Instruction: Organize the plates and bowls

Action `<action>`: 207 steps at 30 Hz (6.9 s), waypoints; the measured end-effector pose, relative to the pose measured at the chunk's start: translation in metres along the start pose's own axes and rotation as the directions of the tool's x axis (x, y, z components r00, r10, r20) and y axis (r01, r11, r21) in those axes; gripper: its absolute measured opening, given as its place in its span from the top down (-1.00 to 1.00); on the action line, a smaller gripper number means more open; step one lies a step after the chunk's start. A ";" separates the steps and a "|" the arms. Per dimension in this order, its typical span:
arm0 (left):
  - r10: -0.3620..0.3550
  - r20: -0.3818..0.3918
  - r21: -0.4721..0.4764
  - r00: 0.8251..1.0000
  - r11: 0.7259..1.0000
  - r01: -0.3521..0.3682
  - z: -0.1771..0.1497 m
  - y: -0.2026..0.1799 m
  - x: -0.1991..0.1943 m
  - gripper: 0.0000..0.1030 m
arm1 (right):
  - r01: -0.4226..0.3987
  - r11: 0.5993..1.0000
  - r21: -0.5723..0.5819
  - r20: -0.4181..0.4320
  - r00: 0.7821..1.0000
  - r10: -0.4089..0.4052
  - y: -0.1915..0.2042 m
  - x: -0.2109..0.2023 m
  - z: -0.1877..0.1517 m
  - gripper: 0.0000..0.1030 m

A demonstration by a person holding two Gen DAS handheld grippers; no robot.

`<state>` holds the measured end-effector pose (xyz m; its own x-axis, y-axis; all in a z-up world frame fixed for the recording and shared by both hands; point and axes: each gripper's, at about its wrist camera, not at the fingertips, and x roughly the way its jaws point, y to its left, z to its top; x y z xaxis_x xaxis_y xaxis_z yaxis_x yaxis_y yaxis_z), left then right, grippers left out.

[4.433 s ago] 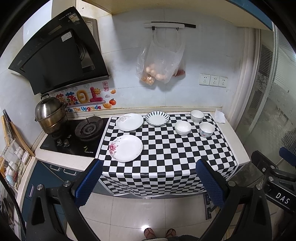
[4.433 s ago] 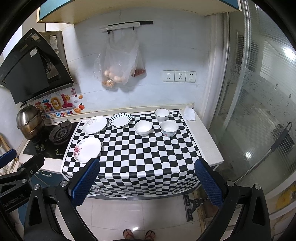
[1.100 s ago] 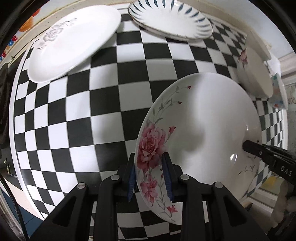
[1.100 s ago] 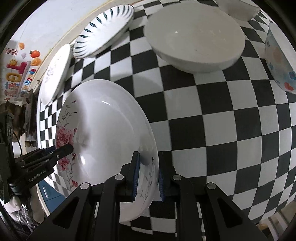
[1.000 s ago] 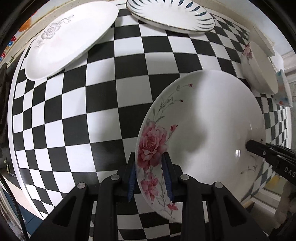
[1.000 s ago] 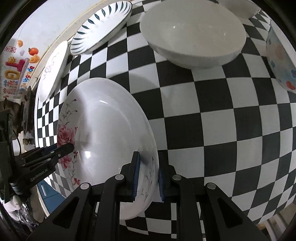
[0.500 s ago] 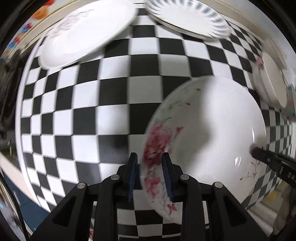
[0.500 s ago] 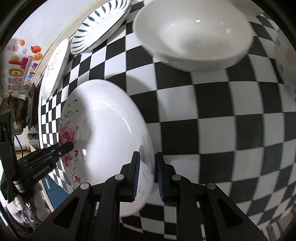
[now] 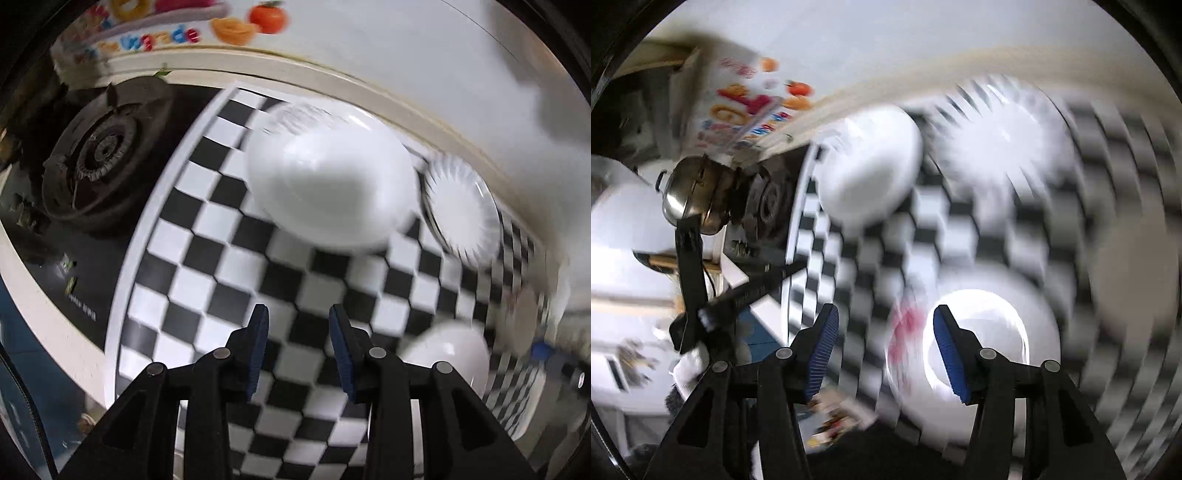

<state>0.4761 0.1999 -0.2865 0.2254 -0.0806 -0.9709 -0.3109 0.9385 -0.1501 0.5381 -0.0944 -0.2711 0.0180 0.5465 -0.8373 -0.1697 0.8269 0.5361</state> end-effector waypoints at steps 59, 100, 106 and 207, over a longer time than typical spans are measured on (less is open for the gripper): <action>-0.117 -0.166 0.270 0.979 0.950 0.160 0.049 -0.056 0.030 0.58 | 0.173 0.985 0.002 -0.123 0.978 -0.171 -0.035 0.039 0.043 0.56; 0.128 -0.282 0.557 0.951 0.829 0.054 -0.080 -0.151 0.093 0.49 | 0.296 0.907 0.298 -0.185 0.951 -0.250 -0.119 0.041 -0.134 0.57; 0.129 -0.296 0.553 0.946 0.831 0.059 -0.094 -0.148 0.096 0.50 | 0.356 0.891 0.283 -0.224 0.928 -0.299 -0.109 0.043 -0.126 0.55; -0.127 -0.191 0.425 0.973 0.883 0.198 -0.010 -0.177 0.017 0.64 | 0.154 0.968 0.196 0.070 0.983 -0.170 -0.101 -0.036 -0.015 0.72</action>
<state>0.5258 0.0288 -0.2782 0.0828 -0.2612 -0.9617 0.1620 0.9557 -0.2457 0.5396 -0.1995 -0.2967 0.1152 0.4058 -0.9067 0.0316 0.9108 0.4116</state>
